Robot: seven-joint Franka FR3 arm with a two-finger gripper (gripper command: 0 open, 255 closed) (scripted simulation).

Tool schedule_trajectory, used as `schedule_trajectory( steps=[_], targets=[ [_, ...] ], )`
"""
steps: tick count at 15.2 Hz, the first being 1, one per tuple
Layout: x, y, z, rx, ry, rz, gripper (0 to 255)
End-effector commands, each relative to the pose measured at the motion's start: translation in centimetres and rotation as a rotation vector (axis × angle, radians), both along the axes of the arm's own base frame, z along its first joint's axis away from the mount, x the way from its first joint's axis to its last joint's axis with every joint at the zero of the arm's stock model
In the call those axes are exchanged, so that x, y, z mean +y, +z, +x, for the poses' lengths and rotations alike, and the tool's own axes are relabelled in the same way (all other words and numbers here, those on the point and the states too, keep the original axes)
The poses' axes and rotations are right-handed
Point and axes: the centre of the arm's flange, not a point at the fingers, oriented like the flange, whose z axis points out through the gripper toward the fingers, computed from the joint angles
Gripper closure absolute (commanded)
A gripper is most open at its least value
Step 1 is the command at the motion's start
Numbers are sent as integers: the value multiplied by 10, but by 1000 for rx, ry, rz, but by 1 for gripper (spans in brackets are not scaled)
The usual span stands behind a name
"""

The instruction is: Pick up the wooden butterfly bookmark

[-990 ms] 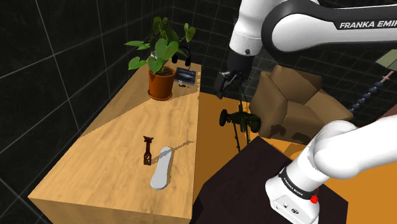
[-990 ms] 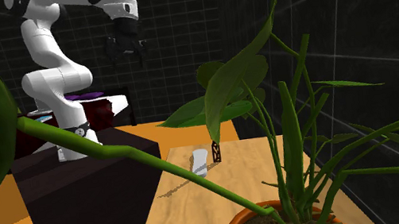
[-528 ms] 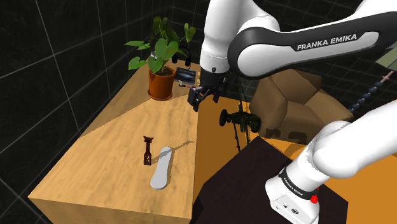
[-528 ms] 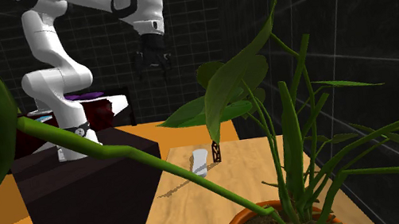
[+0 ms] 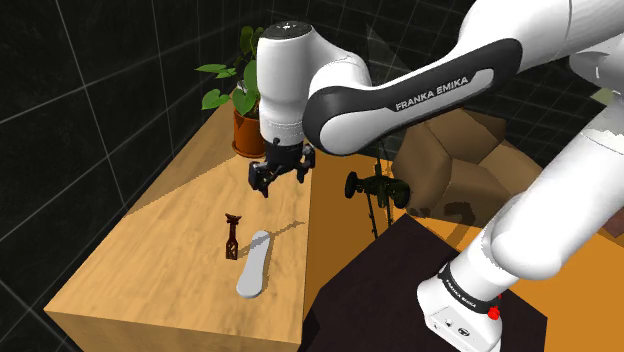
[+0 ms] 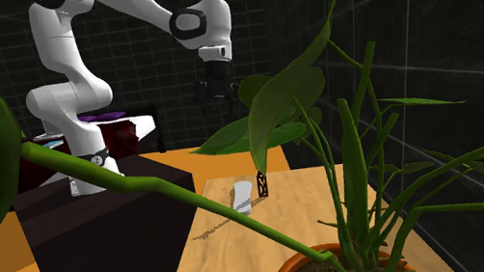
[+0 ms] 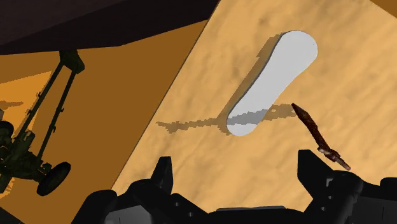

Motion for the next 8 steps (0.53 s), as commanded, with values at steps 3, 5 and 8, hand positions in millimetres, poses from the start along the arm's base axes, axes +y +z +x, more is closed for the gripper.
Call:
schedule_trajectory(
  steps=[3,5,8],
  targets=[
    [34,-35,25,-7,-39,-11,0],
    [52,-52,37,-9,-57,-17,0],
    [78,-77,56,-12,-84,-26,0]
  ],
)
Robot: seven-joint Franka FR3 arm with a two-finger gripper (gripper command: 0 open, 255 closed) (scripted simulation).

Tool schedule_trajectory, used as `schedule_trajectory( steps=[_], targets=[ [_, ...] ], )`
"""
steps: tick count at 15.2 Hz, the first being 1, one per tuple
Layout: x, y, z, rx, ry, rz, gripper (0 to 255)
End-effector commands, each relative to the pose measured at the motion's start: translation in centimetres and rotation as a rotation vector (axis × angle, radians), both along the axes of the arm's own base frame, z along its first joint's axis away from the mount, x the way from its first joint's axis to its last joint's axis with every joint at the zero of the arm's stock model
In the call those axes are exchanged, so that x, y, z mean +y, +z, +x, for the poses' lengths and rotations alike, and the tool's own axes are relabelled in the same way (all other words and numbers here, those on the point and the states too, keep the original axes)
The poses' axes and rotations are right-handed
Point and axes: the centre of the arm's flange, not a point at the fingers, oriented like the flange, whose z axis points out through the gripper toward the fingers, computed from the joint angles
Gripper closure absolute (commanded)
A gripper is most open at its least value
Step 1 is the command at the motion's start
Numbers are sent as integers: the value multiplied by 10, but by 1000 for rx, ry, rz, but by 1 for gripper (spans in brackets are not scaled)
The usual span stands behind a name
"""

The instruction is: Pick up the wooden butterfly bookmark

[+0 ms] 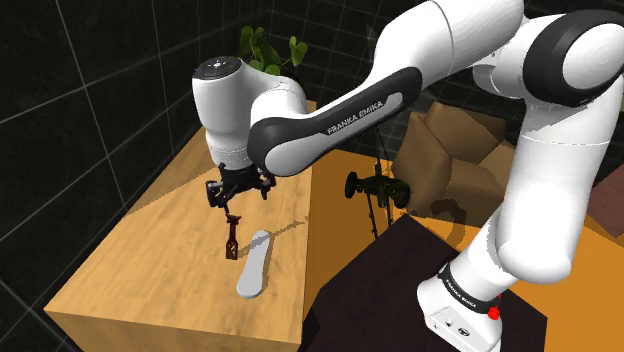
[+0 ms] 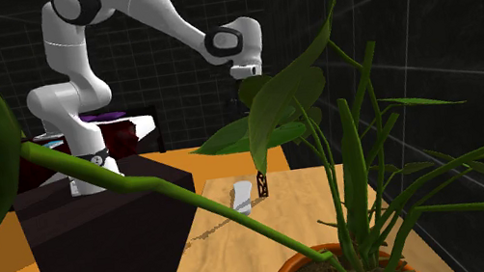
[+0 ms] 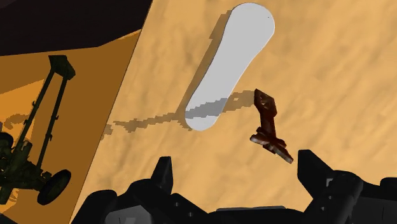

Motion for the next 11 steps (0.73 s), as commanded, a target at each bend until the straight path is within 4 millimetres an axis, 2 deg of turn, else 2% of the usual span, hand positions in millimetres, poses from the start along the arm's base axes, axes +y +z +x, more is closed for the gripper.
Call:
schedule_trajectory(
  steps=[1,9,11],
  targets=[
    [19,-20,11,-3,-19,-8,0],
    [22,-64,14,-4,-23,-9,0],
    [22,-64,14,-4,-23,-9,0]
  ],
)
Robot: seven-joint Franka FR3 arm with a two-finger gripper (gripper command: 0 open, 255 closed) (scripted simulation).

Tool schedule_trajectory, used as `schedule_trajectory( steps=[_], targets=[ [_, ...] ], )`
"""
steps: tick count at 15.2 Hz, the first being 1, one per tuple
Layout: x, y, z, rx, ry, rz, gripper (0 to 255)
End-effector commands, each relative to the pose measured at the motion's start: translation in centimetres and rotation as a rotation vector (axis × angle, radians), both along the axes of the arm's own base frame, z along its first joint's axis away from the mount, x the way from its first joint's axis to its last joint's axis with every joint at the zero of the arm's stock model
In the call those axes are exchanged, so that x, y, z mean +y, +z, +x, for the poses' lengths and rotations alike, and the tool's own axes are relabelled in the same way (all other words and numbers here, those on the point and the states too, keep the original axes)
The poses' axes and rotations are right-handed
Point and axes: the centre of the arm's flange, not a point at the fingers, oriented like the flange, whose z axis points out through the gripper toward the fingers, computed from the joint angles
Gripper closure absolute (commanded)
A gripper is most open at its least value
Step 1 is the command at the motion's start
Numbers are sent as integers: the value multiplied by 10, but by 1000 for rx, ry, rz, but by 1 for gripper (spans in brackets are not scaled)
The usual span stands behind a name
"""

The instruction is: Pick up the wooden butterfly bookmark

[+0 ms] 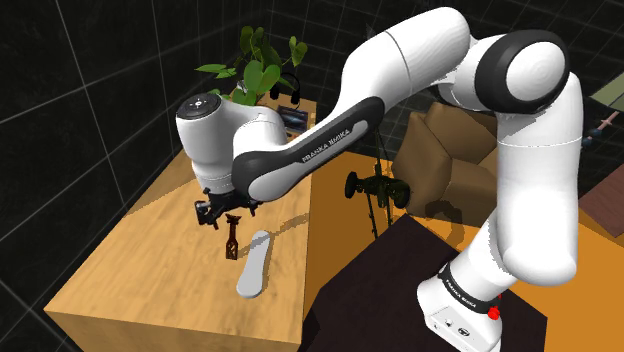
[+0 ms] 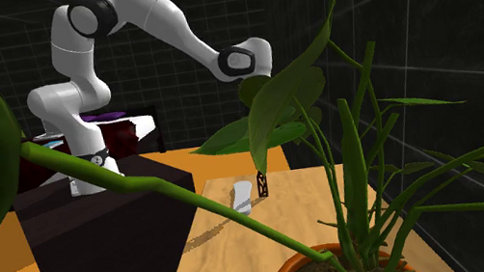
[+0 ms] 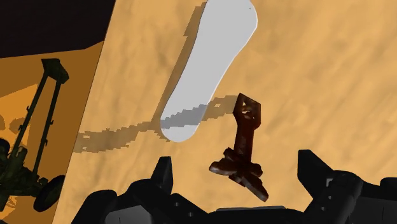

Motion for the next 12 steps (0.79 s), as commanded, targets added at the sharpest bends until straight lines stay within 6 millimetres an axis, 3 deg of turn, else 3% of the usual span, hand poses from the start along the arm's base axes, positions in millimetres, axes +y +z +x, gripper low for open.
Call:
schedule_trajectory(
  steps=[1,10,12],
  targets=[
    [0,-2,0,0,0,0,255],
    [0,-2,0,0,0,0,255],
    [0,8,0,0,0,0,255]
  ],
)
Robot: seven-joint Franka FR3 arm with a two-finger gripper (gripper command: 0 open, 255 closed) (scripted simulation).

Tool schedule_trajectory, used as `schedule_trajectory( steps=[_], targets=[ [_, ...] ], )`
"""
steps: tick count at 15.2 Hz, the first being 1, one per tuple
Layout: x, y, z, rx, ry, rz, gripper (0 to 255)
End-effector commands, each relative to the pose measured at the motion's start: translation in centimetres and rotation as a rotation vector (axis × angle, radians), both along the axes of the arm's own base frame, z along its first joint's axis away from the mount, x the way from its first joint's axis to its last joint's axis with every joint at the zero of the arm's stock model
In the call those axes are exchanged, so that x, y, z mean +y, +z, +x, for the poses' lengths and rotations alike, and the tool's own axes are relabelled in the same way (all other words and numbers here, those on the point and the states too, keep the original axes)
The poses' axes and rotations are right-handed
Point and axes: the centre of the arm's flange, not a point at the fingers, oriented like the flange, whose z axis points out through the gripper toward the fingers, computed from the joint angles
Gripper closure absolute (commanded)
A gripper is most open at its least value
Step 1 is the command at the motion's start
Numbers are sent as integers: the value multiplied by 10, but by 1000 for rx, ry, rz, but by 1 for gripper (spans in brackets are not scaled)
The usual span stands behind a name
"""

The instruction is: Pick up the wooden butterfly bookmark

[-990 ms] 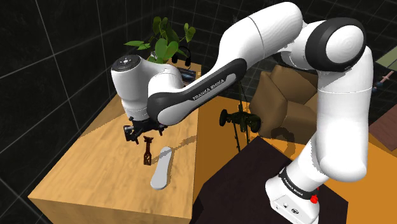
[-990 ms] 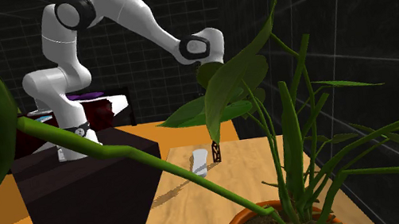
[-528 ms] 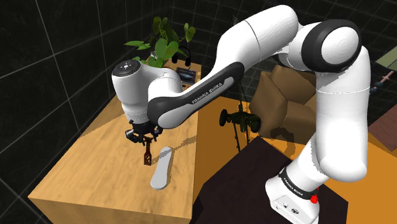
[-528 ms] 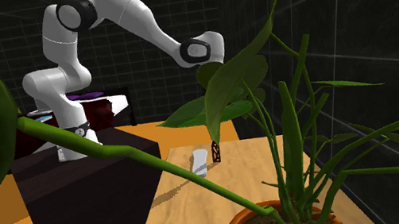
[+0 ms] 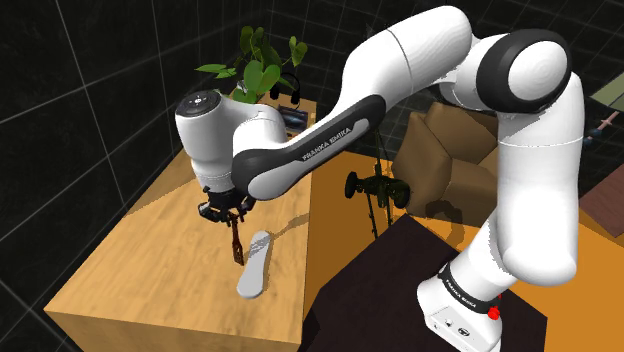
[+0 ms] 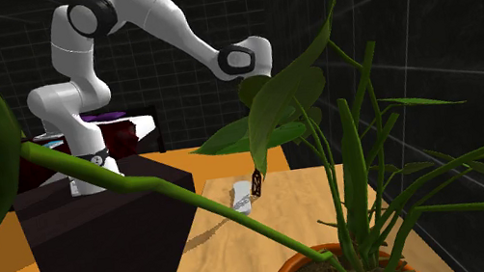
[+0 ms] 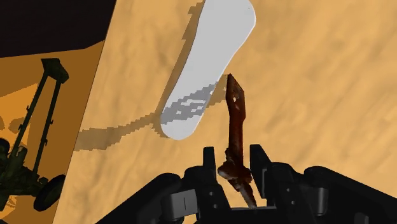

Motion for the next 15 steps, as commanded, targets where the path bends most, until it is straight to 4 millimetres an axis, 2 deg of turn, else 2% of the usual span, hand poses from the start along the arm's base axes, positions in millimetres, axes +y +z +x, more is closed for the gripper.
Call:
schedule_trajectory(
  steps=[1,13,15],
  targets=[
    [0,9,0,1,0,-1,255],
    [0,72,0,1,0,-1,255],
    [0,73,0,1,0,-1,255]
  ],
)
